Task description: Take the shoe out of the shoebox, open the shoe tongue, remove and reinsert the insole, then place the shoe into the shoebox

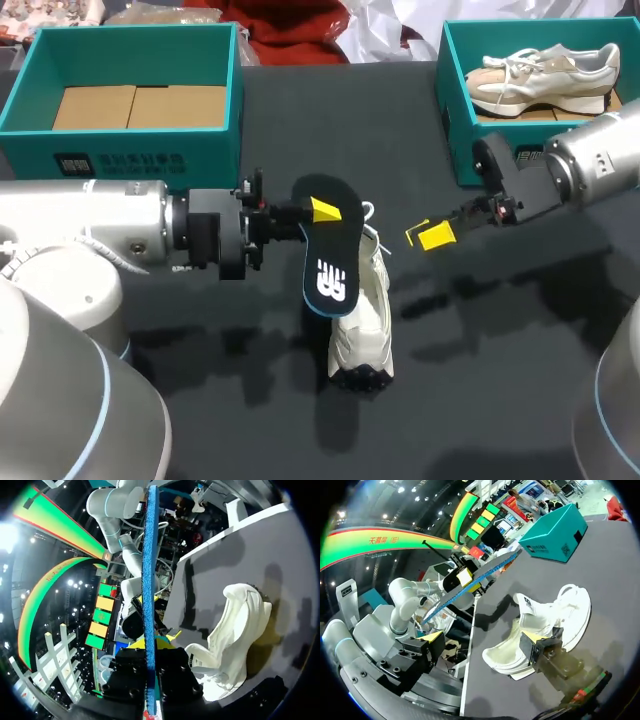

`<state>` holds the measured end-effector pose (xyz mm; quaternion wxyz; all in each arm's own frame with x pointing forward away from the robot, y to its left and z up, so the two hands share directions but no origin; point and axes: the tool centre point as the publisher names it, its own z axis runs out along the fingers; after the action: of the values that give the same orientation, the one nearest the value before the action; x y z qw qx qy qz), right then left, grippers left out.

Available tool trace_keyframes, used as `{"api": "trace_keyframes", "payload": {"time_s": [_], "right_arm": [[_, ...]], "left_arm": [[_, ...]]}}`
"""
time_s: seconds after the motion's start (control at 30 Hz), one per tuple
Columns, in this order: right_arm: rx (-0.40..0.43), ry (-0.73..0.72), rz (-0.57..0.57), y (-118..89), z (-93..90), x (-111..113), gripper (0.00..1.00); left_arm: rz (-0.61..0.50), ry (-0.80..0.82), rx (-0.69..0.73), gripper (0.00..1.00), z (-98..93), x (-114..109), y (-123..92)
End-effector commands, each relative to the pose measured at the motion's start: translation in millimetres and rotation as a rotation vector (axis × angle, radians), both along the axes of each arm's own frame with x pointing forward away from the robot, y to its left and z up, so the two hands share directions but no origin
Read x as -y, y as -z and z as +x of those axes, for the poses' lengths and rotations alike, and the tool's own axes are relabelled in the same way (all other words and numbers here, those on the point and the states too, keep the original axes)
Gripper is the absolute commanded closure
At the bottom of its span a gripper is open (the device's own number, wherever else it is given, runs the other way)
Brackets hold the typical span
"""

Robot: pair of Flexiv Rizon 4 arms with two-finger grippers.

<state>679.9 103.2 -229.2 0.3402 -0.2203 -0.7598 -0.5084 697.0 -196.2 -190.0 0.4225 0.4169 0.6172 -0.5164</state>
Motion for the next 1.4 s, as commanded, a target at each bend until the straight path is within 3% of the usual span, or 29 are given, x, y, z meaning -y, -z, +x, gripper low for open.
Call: {"api": "trace_keyframes", "payload": {"time_s": [0.03, 0.07, 0.5, 0.53, 0.6, 0.63, 0.83, 0.93, 1.27, 1.4], "right_arm": [[0.238, -0.032, -0.154, -10, -13.1, 12, 0.00], [0.245, -0.033, -0.193, -8, -16.4, 13, 0.00], [0.245, -0.033, -0.193, -8, -16.4, 13, 0.00], [0.300, -0.063, -0.258, -8, -18.8, 18, 0.00], [0.344, -0.098, -0.292, -7, -26.2, 27, 0.00], [0.405, -0.142, -0.312, -6, -33.6, 32, 0.00], [0.544, -0.228, -0.420, 3, -58.4, 52, 0.00], [0.531, -0.099, -0.477, 12, -61.9, 64, 0.00], [0.531, -0.099, -0.477, 12, -61.9, 64, 0.00], [0.599, -0.125, -0.512, 22, -63.2, 57, 0.00]], "left_arm": [[-0.008, 0.011, -0.064, 1.00, -6.5, -5, -9], [0.026, -0.023, -0.024, 1.00, -7.9, -4, -12], [0.026, -0.023, -0.024, 1.00, -7.9, -4, -12], [0.020, -0.027, -0.018, 1.00, -15.0, 3, -12], [0.011, -0.033, -0.031, 1.00, -23.8, 8, -14], [0.012, -0.033, -0.033, 1.00, -30.4, 13, -16], [-0.046, -0.011, -0.164, 1.00, -55.7, 30, -23], [-0.044, -0.003, -0.172, 1.00, -58.1, 33, -24], [-0.044, -0.003, -0.172, 1.00, -58.1, 33, -24], [-0.087, 0.007, -0.379, 1.00, -60.5, 38, -14]]}}
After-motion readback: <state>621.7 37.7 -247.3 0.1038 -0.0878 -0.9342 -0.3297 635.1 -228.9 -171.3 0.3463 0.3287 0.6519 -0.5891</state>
